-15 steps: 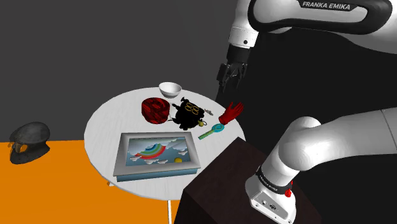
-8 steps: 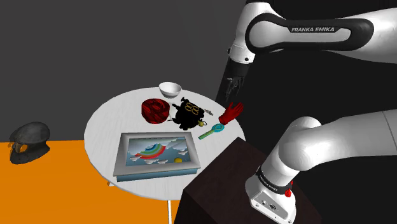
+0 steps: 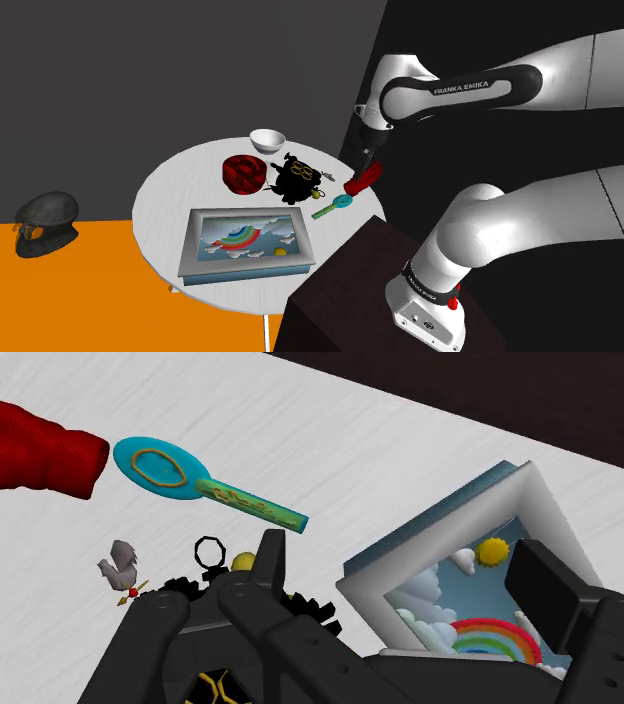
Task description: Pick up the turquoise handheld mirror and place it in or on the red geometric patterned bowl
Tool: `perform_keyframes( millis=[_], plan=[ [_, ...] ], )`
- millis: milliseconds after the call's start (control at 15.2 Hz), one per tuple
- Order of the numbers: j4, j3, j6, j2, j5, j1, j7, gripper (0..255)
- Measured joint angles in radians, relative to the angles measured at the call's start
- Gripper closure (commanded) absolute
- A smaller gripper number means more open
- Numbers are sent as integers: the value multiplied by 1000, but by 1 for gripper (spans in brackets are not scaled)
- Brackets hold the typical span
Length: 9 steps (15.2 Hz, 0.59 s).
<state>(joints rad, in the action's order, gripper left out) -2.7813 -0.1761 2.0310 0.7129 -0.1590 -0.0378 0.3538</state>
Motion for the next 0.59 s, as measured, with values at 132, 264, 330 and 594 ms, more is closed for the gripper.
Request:
perform_keyframes(
  millis=[132,264,330,594],
  plan=[
    [-14,-38,91,-68,-32,-1,65,0],
    [-29,-78,162,-113,-65,-9,135,0],
    [-41,-102,207,-143,-84,-15,173,0],
    [-37,-191,404,-322,-126,-9,319,0]
  ],
)
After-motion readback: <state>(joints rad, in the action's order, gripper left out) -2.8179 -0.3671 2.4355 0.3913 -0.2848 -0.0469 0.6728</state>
